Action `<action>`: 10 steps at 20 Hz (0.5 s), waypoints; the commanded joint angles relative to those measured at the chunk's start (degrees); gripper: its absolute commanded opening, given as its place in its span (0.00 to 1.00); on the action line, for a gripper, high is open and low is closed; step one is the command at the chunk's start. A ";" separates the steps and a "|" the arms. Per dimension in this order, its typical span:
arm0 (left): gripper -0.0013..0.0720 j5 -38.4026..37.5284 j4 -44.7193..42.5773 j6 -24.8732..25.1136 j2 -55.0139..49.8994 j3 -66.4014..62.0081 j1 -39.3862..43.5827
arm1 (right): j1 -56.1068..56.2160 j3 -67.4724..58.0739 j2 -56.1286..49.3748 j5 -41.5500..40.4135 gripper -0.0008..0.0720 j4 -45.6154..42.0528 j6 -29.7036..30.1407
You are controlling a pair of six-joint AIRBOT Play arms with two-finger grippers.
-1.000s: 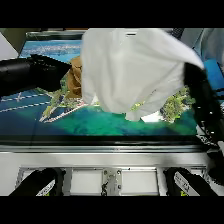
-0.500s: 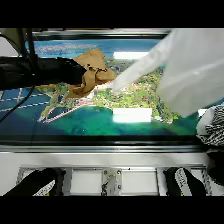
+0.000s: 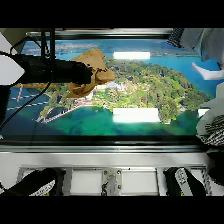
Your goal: Fold the clothes and pants, and hang the long-sleeved shirts on hangers.
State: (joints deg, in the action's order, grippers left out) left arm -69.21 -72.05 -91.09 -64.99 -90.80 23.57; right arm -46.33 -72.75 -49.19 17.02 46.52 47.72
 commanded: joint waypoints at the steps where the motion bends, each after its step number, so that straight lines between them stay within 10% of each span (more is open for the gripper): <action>1: 0.04 -0.07 -0.20 0.90 -0.31 -0.02 -0.35 | -0.92 -6.47 -1.07 -7.37 0.03 -0.20 6.54; 10: 0.04 -0.11 -0.44 1.53 -0.31 -0.02 -0.33 | -6.12 -11.43 -1.20 -8.17 0.03 2.19 5.68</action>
State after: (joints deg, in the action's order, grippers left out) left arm -69.32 -72.44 -89.84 -65.25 -90.80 23.29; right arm -51.44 -82.83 -50.35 9.37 47.35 53.39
